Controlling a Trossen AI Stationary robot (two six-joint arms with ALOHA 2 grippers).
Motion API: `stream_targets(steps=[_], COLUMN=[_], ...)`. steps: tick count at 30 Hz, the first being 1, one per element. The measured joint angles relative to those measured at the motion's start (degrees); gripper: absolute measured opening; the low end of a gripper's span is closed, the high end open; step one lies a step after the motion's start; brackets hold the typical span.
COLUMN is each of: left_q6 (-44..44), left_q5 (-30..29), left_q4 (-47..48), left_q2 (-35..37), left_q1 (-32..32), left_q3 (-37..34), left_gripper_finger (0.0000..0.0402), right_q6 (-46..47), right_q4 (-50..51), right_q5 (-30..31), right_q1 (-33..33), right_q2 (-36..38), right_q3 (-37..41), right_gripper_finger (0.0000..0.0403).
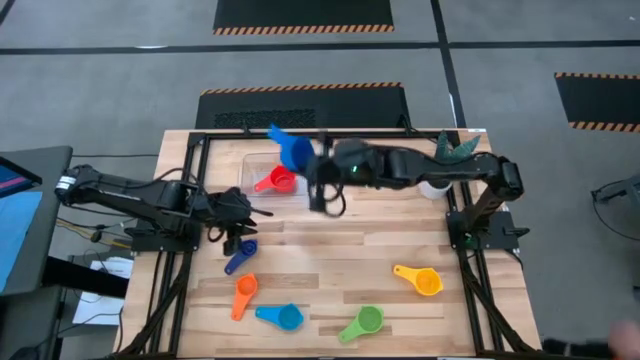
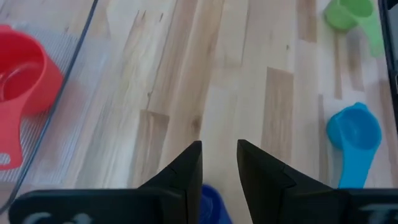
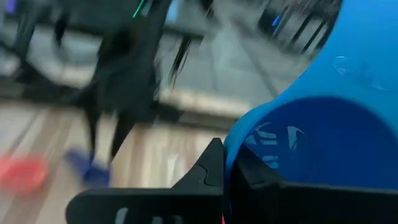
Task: Nest measuring cups in basket
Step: Stack the dark blue measuring cup into the red measuring cup in the transparent bin
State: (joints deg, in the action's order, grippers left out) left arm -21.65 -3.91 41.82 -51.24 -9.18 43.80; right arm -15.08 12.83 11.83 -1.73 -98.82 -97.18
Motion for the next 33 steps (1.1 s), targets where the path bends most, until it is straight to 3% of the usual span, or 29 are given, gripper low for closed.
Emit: stream_targets(steps=[10,14,26,33], left_q6=[2.1,2.4,1.6,1.1], left_q5=[-3.0,-3.0,-2.5,-2.5], left_q4=[-0.4,-1.0,-0.3,-0.3], left_q2=[0.9,0.6,0.6,0.6], left_q1=[-1.1,-1.2,-1.4,-1.4], left_q3=[0.0,0.0,0.0,0.0], left_gripper_finger=[0.0087,0.0087,0.0087,0.0087], right_q6=[1.2,1.7,2.1,-0.5], right_q4=[-7.1,-3.5,23.0,31.0], right_q5=[-10.3,-13.8,-17.8,-18.0], right_q1=[-7.2,-9.0,-11.2,-11.6], right_q2=[-9.8,-16.0,-32.4,-37.4], right_q3=[-7.5,-13.0,-34.3,-36.7], right_gripper_finger=[0.0011,0.001,0.001,0.0009])
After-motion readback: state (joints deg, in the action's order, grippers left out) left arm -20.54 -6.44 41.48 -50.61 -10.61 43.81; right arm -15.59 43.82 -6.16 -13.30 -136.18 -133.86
